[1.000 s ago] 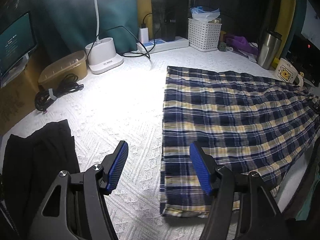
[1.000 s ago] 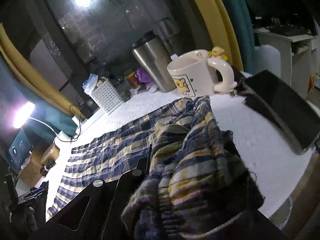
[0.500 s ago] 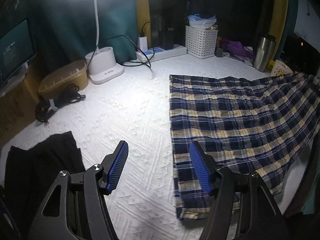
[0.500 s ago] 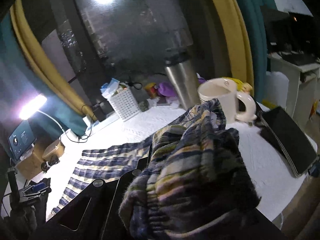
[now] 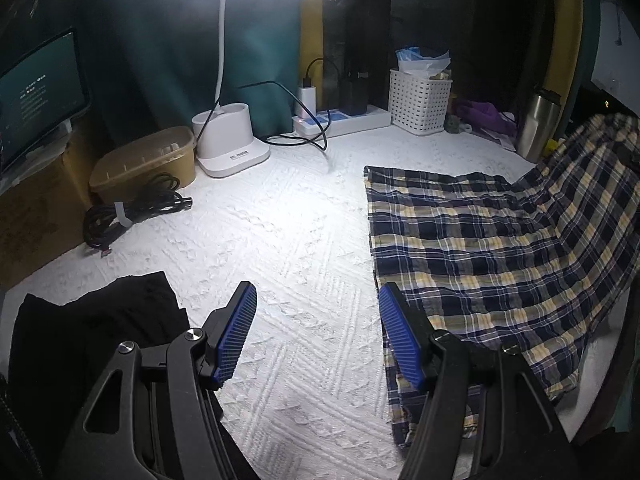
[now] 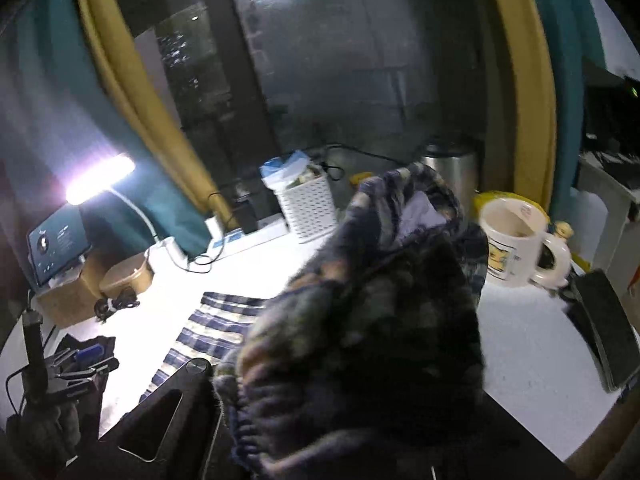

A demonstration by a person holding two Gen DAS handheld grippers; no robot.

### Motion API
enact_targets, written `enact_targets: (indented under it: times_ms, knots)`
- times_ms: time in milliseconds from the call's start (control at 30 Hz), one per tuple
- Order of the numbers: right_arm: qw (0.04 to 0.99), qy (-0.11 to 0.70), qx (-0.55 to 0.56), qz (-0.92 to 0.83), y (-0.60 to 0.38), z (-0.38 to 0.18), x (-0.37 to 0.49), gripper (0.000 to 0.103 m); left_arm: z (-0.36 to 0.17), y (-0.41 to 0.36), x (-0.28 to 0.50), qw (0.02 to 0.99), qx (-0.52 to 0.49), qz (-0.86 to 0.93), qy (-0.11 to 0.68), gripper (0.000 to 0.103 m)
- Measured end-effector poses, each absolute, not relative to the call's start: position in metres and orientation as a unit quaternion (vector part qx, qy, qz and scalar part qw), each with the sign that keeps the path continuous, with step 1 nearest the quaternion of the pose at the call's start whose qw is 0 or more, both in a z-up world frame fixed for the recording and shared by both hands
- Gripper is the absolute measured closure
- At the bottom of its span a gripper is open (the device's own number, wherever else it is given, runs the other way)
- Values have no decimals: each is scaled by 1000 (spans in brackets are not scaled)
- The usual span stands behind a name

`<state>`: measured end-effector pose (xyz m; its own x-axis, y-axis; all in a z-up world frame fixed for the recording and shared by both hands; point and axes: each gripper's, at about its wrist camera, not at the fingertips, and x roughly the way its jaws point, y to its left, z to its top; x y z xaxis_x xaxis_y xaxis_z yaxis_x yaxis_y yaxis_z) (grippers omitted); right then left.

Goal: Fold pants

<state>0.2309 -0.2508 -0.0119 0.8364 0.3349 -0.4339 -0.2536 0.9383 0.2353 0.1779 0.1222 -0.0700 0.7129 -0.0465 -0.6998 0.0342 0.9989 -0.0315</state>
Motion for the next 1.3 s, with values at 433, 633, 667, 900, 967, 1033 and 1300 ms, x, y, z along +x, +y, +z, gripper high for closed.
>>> enact_targets:
  times_ms: [433, 633, 667, 900, 967, 1033, 1300]
  knots:
    - [937, 273, 49, 213, -169, -23, 258, 97, -69, 142, 169, 932, -6, -27, 361, 39]
    - [920, 309, 26, 240, -122, -50, 271, 97, -73, 148, 164, 933, 6, -27, 360, 39]
    - [917, 315, 22, 245, -114, -55, 273, 97, -74, 149, 163, 932, 4, -28, 361, 39]
    - [889, 366, -4, 277, -68, -85, 289, 97, -76, 151, 160, 930, 0, -30, 367, 39]
    - [884, 377, -13, 278, -59, -92, 288, 97, -77, 151, 160, 929, -1, -29, 370, 39]
    - [880, 384, -24, 279, -52, -97, 287, 97, -77, 151, 159, 928, -2, -28, 372, 39]
    - [864, 400, -58, 300, -35, -106, 275, 21, -75, 152, 156, 927, -6, -20, 375, 39]
